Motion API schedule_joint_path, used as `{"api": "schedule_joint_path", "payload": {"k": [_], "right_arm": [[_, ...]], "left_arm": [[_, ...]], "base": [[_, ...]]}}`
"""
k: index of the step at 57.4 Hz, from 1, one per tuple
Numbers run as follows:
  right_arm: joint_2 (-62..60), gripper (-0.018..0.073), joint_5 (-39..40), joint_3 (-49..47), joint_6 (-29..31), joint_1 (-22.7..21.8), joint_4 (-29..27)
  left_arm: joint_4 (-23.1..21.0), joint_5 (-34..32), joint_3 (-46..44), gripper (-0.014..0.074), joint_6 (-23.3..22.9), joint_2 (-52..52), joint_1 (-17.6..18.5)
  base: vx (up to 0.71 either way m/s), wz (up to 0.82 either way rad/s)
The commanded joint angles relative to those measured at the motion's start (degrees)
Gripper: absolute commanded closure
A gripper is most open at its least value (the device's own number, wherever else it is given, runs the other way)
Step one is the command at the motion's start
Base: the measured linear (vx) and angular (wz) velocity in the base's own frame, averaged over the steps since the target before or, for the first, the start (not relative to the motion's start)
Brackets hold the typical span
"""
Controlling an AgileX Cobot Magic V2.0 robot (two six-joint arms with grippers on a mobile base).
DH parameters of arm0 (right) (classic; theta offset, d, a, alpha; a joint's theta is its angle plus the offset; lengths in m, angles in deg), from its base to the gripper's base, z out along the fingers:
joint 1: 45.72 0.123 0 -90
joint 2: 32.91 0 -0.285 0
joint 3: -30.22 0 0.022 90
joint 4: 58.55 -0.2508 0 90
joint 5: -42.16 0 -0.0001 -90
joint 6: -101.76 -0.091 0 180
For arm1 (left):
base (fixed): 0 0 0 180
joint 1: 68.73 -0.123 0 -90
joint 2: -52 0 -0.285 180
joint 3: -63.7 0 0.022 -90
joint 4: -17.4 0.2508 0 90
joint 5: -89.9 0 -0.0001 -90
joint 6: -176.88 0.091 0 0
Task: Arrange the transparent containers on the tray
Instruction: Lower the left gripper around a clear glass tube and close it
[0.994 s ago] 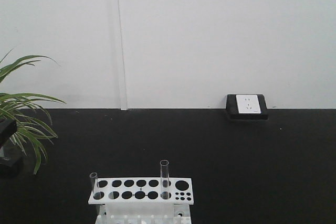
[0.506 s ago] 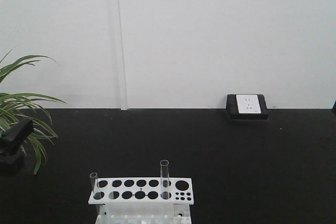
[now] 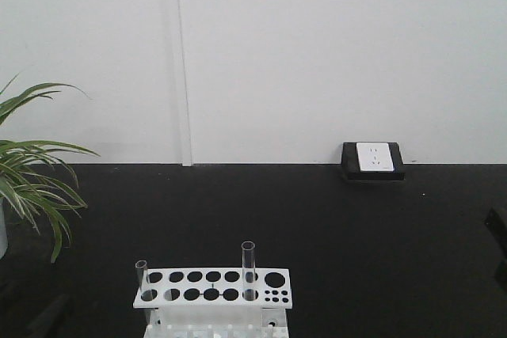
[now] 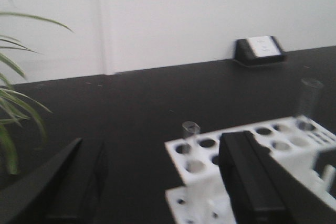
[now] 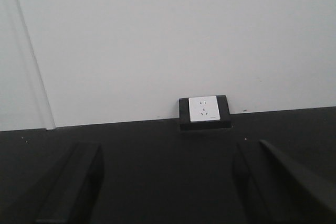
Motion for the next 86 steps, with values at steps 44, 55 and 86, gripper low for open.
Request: {"api": "schedule_joint_path", "payload": {"k": [44,55,86], "right_arm": [[-0.5,0.0034,8.7,-1.3,0.2,-0.3,5.2],[-0.5,0.0034,8.7,-1.3,0.2,-0.3,5.3],[-0.5,0.0034,8.7,-1.3,0.2,-0.3,5.3]], "left_arm": [[9.7,-24.1,-24.5,0.0146,-1.1,-35.4,0.4],[10.6,-24.3,-26.5,0.0146,-1.2,-39.9,0.4],[11.7,-24.5,-26.7,0.0323,-1.1,-43.8,0.4]], "base": [[0.00,0.00],[0.00,0.00],[0.00,0.00]]}}
